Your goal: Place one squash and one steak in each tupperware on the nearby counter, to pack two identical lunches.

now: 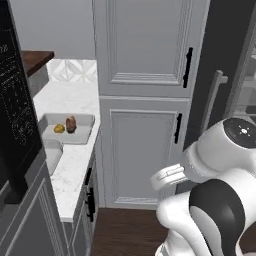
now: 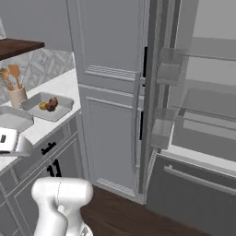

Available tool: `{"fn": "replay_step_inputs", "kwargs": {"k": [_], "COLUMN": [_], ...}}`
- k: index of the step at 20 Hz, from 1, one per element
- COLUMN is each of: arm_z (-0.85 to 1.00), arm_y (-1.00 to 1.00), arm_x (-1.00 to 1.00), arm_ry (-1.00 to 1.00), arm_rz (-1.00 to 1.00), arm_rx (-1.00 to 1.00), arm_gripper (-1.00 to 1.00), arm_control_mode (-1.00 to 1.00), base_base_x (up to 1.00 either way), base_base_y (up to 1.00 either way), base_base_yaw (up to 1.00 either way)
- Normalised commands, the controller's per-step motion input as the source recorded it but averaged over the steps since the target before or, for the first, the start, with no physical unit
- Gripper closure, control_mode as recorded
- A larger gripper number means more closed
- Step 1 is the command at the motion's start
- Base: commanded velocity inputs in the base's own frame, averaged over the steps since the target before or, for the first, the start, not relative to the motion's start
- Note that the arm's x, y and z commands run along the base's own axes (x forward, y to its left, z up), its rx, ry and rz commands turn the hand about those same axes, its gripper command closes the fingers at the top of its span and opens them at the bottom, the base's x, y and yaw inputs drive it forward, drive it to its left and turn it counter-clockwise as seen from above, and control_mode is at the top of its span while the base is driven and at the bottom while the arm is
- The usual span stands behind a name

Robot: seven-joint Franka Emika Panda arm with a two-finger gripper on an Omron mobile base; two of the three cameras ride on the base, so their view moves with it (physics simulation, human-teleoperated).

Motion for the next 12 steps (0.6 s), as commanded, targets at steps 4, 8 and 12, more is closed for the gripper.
{"fn": "replay_step_inputs", "kwargs": {"k": [4,8,12], "arm_z": [0.00,0.00,0.00], "arm_y": [0.00,0.00,0.00], "arm_x": [0.00,0.00,0.00], "arm_ry": [0.00,0.00,0.00], "arm_rz": [0.00,0.00,0.00], "arm_rx": [0.00,0.00,0.00], "arm_gripper": [-1.00,-1.00,-1.00], "arm_control_mode": [1.00,1.00,1.00], "base_base_x": [-0.94,-0.59,-0.37], "base_base_y": [-0.74,-1.00,-1.00], "base_base_yaw": [-0.08,-0.18,-0.20]}}
